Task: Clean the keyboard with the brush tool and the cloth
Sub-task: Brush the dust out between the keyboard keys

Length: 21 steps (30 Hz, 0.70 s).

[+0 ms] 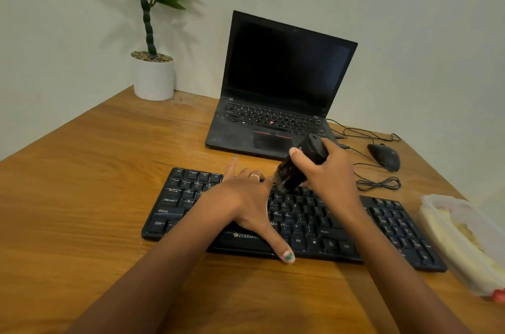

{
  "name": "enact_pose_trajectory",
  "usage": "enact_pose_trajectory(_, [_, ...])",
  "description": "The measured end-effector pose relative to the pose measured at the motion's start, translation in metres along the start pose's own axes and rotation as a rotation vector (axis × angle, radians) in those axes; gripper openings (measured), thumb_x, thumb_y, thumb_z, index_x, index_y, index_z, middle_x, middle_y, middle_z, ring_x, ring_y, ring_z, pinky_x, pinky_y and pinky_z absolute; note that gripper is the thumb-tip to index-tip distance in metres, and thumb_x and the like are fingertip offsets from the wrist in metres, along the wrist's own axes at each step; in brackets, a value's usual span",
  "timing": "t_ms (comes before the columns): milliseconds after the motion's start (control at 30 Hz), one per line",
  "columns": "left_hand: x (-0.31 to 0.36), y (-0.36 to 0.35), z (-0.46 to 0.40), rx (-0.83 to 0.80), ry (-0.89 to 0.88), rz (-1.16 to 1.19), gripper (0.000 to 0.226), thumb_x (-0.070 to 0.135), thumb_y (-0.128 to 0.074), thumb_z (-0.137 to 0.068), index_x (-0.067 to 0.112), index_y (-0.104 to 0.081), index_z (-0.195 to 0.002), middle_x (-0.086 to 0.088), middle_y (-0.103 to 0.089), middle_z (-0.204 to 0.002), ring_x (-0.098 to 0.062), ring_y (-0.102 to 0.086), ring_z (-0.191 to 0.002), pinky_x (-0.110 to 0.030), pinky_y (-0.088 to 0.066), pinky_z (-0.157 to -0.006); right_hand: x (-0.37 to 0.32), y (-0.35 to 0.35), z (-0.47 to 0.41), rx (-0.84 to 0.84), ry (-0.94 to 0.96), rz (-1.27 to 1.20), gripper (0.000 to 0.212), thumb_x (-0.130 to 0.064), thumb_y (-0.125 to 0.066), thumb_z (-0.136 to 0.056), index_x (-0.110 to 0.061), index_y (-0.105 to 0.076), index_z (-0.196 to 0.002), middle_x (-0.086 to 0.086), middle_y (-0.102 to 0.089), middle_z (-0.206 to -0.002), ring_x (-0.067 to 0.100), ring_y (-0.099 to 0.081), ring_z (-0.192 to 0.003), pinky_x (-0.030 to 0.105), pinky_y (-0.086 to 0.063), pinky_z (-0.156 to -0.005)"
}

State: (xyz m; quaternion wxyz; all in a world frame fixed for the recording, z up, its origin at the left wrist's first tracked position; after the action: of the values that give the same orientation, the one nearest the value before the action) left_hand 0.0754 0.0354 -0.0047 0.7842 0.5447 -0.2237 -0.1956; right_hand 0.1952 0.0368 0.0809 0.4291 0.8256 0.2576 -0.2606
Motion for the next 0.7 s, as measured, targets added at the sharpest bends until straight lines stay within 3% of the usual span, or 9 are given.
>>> enact_pose_trajectory(167, [-0.001,-0.001,0.000,-0.007,0.011,-0.009,0.137,0.085,-0.063,-0.057,0.016,0.004,-0.155,-0.007,-0.006,-0.162,-0.026,0.006,-0.149,-0.056,0.022,-0.112,0.000,0.009,-0.004,0.055,0.030,0.143,0.022,-0.036,-0.062,-0.085,-0.016,-0.055,-0.088,-0.009,-0.056,-0.071,0.006,-0.053,-0.064,0.019,-0.041,-0.053])
enact_pose_trajectory(300, [-0.002,-0.001,0.000,-0.004,0.012,-0.009,0.138,0.086,-0.062,-0.056,0.016,0.004,-0.155,-0.007,-0.006,-0.162,-0.025,0.007,-0.149,-0.056,0.023,-0.111,0.015,0.009,-0.003,0.010,-0.056,0.023,0.022,-0.034,-0.065,-0.083,-0.013,-0.059,-0.089,-0.004,-0.062,-0.075,0.011,-0.060,-0.071,0.028,-0.051,-0.060])
enact_pose_trajectory(400, [-0.001,-0.001,0.001,-0.008,0.011,-0.010,0.137,0.085,-0.062,-0.057,0.016,0.004,-0.155,-0.007,-0.005,-0.162,-0.025,0.007,-0.149,-0.056,0.024,-0.111,0.015,0.021,-0.005,0.045,-0.031,0.111,0.020,-0.033,-0.063,-0.085,-0.015,-0.058,-0.091,-0.006,-0.059,-0.075,0.007,-0.057,-0.069,0.017,-0.042,-0.054])
enact_pose_trajectory(567, [0.000,0.000,0.002,-0.005,0.008,-0.014,0.134,0.085,-0.061,-0.058,0.016,0.001,-0.155,-0.009,-0.004,-0.162,-0.026,0.006,-0.149,-0.056,0.022,-0.112,0.026,0.001,0.003,-0.039,-0.182,-0.194,0.021,-0.033,-0.065,-0.084,-0.013,-0.059,-0.086,0.004,-0.068,-0.080,0.013,-0.066,-0.065,0.024,-0.052,-0.049])
enact_pose_trajectory(633, [0.000,0.000,0.002,-0.010,0.012,-0.011,0.135,0.084,-0.062,-0.059,0.016,0.003,-0.155,-0.009,-0.003,-0.162,-0.026,0.007,-0.149,-0.056,0.022,-0.112,0.020,0.005,0.002,-0.005,-0.109,-0.015,0.021,-0.034,-0.064,-0.084,-0.014,-0.057,-0.083,-0.002,-0.064,-0.074,0.013,-0.062,-0.065,0.025,-0.049,-0.051])
enact_pose_trajectory(700, [0.000,0.000,0.003,-0.014,0.014,-0.003,0.134,0.083,-0.063,-0.059,0.016,0.003,-0.155,-0.009,-0.002,-0.163,-0.026,0.008,-0.149,-0.056,0.022,-0.112,0.002,0.017,-0.002,0.099,0.032,0.325,0.022,-0.036,-0.060,-0.087,-0.015,-0.054,-0.087,-0.004,-0.059,-0.072,0.014,-0.056,-0.065,0.025,-0.041,-0.053])
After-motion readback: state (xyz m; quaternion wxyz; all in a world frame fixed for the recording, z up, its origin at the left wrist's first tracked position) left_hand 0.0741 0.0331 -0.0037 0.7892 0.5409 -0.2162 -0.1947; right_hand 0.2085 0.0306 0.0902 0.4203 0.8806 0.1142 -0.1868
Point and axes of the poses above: each hand's wrist, its own z-axis away from the middle knuckle, its own y-axis out of the back of the hand, x = y × z, the point moved 10 cm from there along -z, towards the middle knuckle
